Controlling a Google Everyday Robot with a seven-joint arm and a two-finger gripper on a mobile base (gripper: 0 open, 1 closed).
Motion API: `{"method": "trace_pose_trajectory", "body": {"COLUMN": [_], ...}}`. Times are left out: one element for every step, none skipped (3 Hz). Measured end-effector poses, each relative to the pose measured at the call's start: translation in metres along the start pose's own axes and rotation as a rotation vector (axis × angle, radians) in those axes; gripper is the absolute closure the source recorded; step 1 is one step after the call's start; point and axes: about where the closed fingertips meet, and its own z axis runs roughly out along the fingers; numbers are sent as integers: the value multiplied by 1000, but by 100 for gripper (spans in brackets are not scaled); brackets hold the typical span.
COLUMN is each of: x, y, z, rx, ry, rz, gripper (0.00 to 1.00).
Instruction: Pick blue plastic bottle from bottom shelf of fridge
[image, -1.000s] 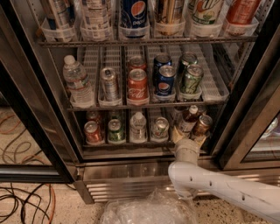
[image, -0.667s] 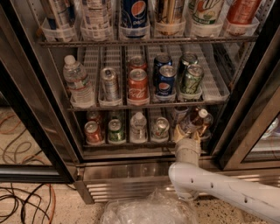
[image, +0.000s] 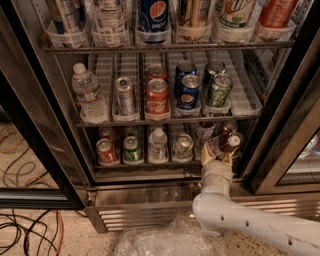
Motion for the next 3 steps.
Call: {"method": "trace_pose_trajectory", "body": {"x": [-18,-32,-29], "y": [6,7,7], "z": [-15,-31,-32], "rx": [-20,-58,-64], "ry": [-37,-17,-11], "rz": [6,-3,-4], "gripper": [100,100,100]}}
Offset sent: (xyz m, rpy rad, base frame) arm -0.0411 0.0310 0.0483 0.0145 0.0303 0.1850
